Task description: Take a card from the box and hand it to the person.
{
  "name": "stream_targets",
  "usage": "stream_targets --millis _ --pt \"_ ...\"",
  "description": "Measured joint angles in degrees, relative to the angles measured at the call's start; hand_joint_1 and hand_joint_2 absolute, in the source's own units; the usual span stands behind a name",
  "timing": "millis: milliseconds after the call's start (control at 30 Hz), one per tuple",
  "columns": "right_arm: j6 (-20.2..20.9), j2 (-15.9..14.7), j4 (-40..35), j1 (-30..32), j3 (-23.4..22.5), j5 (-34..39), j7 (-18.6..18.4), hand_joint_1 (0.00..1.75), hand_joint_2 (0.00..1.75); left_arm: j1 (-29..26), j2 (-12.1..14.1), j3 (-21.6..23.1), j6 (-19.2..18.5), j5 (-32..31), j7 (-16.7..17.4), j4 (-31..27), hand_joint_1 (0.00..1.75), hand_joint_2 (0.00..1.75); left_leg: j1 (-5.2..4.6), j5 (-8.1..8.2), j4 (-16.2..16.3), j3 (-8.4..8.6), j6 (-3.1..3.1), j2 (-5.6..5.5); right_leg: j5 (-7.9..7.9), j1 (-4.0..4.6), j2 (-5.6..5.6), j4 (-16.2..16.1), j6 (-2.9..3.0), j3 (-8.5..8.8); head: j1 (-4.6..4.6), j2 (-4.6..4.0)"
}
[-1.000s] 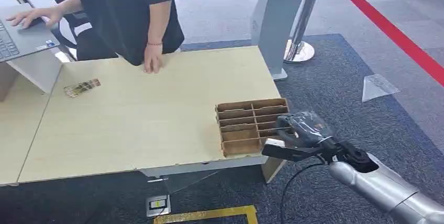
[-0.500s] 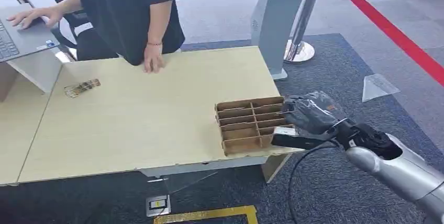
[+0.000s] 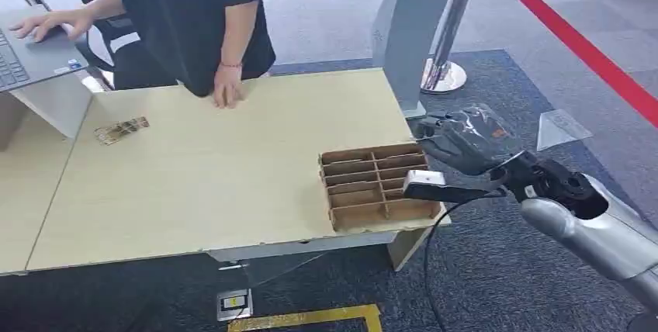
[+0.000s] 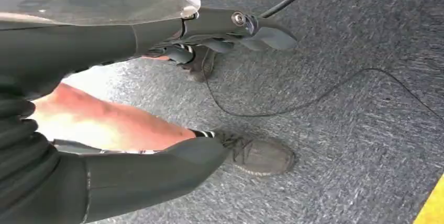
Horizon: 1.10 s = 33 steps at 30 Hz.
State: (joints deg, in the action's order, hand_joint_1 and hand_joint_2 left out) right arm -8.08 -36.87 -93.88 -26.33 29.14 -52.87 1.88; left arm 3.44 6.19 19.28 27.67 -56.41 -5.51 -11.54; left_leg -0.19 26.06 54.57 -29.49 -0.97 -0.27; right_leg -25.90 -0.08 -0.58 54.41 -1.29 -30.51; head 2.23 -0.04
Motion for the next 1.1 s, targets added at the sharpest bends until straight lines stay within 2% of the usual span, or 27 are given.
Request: stream_targets --millis 267,533,633,833,1100 --pt "-6.91 4.79 4.29 -4.36 1.86 -5.45 -2.6 1.75 1.75 0.1 -0.18 1.14 0.42 0.96 0.15 -0.26 0.0 1.75 0.01 -0.01 -0.01 -0.03 0.0 -0.01 0.0 0.01 -0.01 0.03 0.0 -0.02 0.0 0.0" --pt "-10.41 13.18 13.96 -10.77 4.26 -8.03 -4.43 1.75 1.75 0.25 -0.22 2.78 0.26 1.82 -0.04 -0.59 0.0 1.75 0.02 -0.02 -0.01 -0.03 0.0 -0.01 0.0 0.01 -0.01 0.07 0.01 -0.04 0.0 0.0" --pt "-12.13 16.06 18.55 -12.82 4.98 -9.64 -6.16 1.75 1.75 0.31 -0.22 3.8 0.26 1.66 -0.44 -0.74 0.0 1.75 0.02 -0.02 -0.01 -0.03 0.0 -0.04 0.0 0.01 -0.05 0.06 0.01 -0.03 0.0 0.0" --pt "-13.8 20.75 27.66 -15.73 6.19 -11.44 -7.83 1.75 1.75 0.34 -0.15 5.82 -0.26 1.64 -0.68 -0.96 0.0 1.75 0.02 -0.02 0.0 -0.04 0.0 -0.04 0.0 0.01 -0.04 0.05 0.01 -0.04 0.02 0.0" --pt "-14.12 25.34 36.55 -18.21 7.32 -14.87 -10.86 1.75 1.75 0.34 -0.09 7.54 -0.44 1.84 -0.24 -1.09 0.0 1.75 0.02 -0.02 0.0 -0.03 0.0 -0.04 0.0 0.01 -0.05 0.05 0.01 -0.05 0.0 0.0"
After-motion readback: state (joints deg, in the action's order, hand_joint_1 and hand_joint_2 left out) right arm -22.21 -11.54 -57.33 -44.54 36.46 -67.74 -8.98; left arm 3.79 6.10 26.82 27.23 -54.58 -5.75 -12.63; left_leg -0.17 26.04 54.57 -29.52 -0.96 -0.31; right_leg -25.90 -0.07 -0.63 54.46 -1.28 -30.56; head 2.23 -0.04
